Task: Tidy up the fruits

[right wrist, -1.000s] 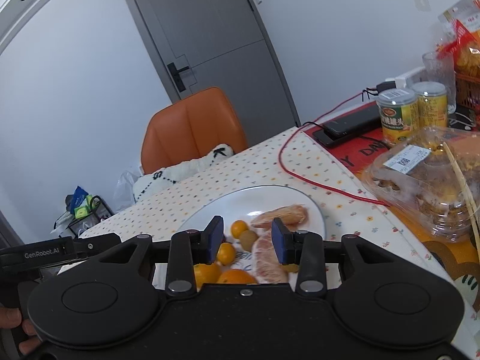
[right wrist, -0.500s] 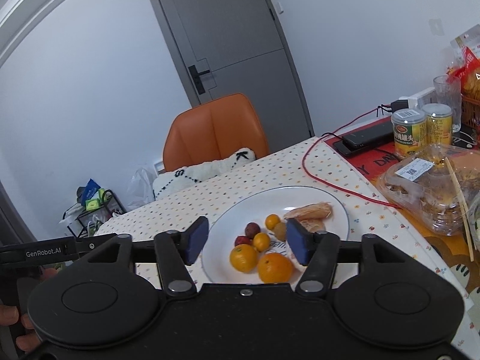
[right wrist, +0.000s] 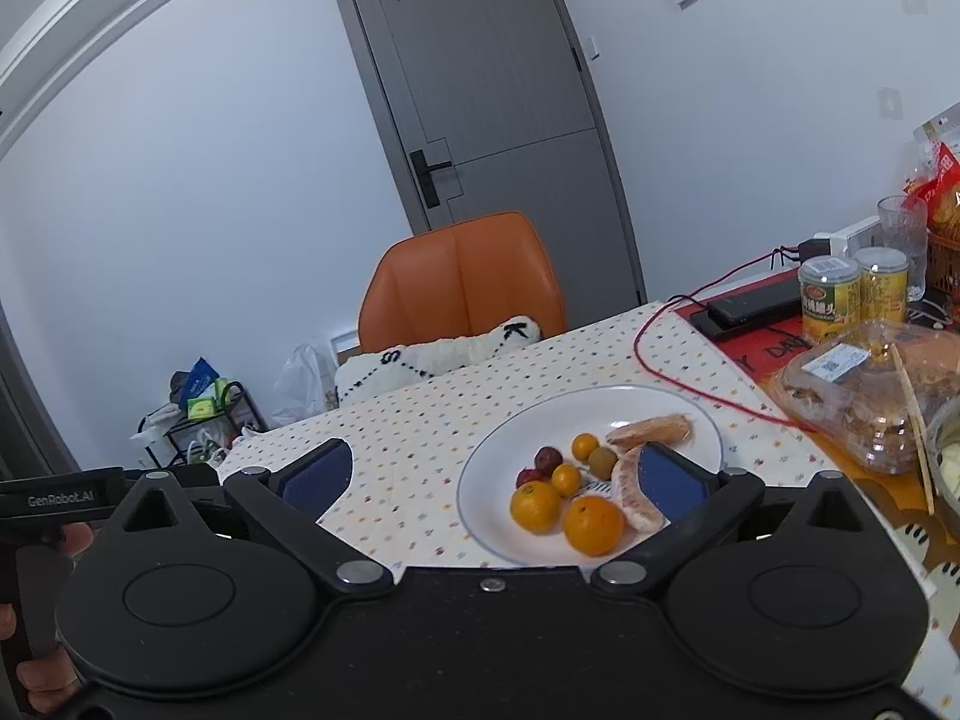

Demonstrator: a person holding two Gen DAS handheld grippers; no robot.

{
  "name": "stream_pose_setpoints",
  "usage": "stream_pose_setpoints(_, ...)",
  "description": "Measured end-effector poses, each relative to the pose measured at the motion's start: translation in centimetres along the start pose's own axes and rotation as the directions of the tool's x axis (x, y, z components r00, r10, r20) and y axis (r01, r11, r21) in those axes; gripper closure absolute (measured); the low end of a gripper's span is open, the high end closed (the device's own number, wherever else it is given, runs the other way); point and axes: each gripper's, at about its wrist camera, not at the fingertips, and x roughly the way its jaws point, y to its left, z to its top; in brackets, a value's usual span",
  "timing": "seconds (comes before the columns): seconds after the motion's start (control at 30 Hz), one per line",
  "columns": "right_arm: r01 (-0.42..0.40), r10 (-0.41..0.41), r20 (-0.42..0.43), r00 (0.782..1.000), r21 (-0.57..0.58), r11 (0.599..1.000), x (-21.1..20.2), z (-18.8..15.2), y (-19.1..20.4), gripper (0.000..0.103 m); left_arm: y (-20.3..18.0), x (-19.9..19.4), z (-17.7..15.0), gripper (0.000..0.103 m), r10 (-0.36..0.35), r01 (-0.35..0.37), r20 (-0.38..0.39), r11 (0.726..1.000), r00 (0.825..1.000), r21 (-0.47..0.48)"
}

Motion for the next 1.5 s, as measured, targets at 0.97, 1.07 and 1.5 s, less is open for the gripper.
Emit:
stream_pose_setpoints(0.97,-0.138,0.125,-0.097,0.987,-0.145,0.980,-6.4,-3.0,8.9,0.000,3.0,-12.1,-5.2,0.000,0.163,-0.164,0.024,0.985,0.986,0.051)
stream_pose_setpoints(1.07,-0.134,0.121,-0.098,0.988,-0.143,0.981,-6.6,-3.2,9.5,0.000,3.3,-12.9,-5.7,0.000,0.175,-0.176,0.024,0.983,0.984,0.057)
stream_pose_setpoints(1.5,-0.168,0.150,-0.113,0.982,-0.168,0.971,-7.5,-4.0,11.2,0.000,5.2,-14.2,-6.6,0.000,0.213,-0.214,0.027,0.977,0.977,0.025)
